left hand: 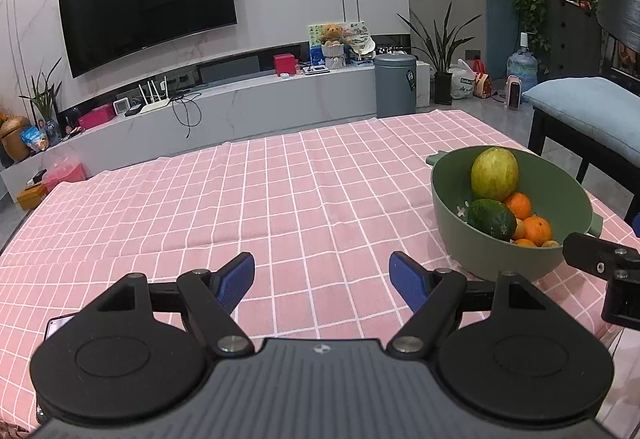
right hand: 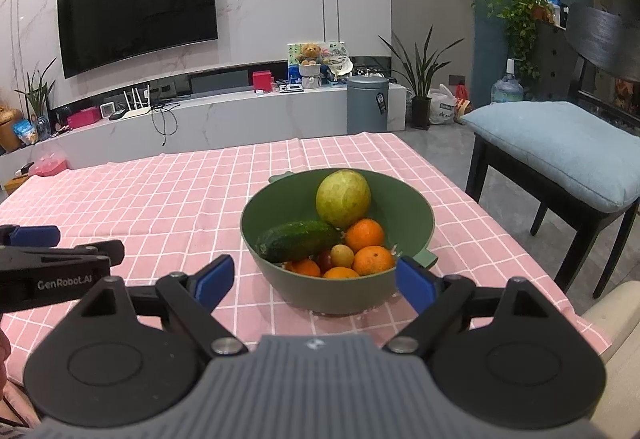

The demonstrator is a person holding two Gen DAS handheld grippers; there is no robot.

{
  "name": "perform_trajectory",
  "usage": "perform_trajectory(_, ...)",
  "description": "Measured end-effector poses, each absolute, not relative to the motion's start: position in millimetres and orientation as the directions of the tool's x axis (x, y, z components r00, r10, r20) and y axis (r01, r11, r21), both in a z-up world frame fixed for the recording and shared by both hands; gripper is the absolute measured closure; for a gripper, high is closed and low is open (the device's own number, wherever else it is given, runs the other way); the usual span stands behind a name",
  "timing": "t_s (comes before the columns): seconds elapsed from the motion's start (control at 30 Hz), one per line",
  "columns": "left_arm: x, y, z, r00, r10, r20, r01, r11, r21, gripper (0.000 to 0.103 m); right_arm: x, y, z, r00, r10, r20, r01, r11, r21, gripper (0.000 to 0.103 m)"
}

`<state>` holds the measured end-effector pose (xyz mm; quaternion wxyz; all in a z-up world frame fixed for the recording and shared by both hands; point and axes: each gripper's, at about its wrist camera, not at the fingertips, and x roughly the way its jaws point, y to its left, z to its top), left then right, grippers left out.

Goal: Organize fruits

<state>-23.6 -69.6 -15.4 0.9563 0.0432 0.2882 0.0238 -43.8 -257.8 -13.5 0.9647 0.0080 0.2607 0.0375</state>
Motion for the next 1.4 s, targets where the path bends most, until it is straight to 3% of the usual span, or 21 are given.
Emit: perform_trajectory(1.4, -21.2, -68.5, -13.2, 0.82, 0.071, -0.568, -0.02, 0.995, 0.096, 0.013, -43.9, -257.2, -14.8, 0.858, 0.092, -0.506, -0.085, 0.996, 0.037, 0.018)
